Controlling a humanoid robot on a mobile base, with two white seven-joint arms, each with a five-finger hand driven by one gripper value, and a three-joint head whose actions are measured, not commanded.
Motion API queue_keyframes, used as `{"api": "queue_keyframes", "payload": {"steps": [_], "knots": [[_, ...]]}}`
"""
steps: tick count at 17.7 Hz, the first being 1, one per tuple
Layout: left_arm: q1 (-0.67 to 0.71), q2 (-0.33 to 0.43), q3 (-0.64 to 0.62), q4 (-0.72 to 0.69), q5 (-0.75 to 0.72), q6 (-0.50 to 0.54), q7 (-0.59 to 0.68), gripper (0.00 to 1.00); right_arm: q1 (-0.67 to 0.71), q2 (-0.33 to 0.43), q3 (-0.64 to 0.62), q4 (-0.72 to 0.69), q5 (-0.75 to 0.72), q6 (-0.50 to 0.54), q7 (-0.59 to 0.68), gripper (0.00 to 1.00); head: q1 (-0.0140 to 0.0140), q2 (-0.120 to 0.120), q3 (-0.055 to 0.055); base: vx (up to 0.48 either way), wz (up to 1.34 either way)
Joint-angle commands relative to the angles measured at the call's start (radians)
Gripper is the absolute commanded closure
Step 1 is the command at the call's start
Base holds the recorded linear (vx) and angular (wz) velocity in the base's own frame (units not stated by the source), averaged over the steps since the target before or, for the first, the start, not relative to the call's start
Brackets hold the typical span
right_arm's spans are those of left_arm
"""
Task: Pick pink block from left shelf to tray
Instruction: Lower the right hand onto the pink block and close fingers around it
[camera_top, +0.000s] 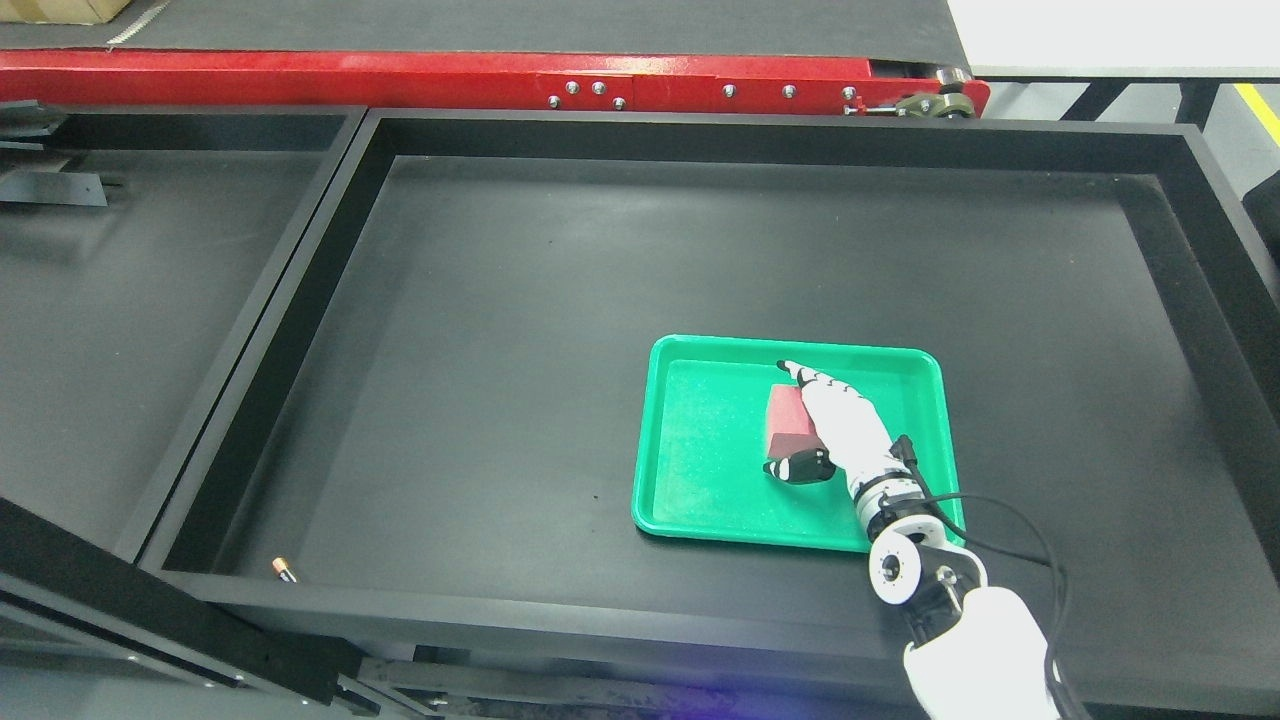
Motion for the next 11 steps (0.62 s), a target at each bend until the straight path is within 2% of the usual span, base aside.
{"api": "queue_keyframes", "payload": {"steps": [1, 5, 11], "knots": [[0.02, 0.017, 0.0, -0.017, 0.0, -0.001, 0.0, 0.0, 0.002, -0.017, 0.015, 0.026, 0.004, 0.003, 0.0, 0.03, 0.0, 0.0, 0.0, 0.0, 0.0], [0.02, 0.017, 0.0, -0.017, 0.0, -0.001, 0.0, 0.0, 0.005, -0.017, 0.013, 0.029, 0.006, 0.003, 0.0, 0.16, 0.0, 0.0, 0.0, 0.0, 0.0], [0.02, 0.017, 0.0, -0.017, 0.0, -0.001, 0.0, 0.0, 0.007, -0.017, 0.007, 0.031, -0.004, 0.0, -0.008, 0.62, 0.0, 0.0, 0.0, 0.0, 0.0]]}}
